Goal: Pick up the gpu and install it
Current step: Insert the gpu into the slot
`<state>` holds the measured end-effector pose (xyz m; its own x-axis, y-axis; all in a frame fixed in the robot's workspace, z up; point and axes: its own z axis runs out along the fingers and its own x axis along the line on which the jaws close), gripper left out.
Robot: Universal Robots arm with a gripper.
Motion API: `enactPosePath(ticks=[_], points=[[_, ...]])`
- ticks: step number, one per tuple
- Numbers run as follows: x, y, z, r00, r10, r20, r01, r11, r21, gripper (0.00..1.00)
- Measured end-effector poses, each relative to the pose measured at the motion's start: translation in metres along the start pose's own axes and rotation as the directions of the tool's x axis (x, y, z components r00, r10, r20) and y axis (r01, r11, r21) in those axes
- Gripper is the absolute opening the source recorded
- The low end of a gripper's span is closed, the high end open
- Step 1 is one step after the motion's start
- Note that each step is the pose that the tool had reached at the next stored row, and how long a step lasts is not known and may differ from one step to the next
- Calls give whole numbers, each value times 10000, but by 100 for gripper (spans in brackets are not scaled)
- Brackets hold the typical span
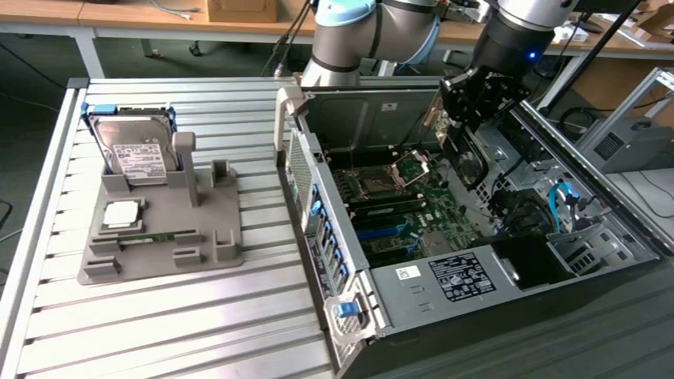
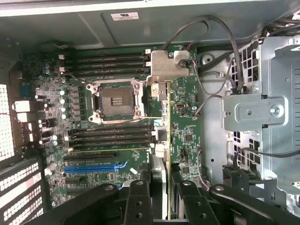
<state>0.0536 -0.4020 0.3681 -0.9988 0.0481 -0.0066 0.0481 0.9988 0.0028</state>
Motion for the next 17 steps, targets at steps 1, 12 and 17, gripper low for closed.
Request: enactPosePath(ticks=[1, 12, 17], points=[[0, 0, 0, 9999, -165, -1, 165, 9999, -1, 27], [-1, 0, 0, 9813, -1924, -5, 1924, 9813, -13, 27], [-1, 0, 0, 9690, -2471, -5, 2471, 9690, -18, 27]])
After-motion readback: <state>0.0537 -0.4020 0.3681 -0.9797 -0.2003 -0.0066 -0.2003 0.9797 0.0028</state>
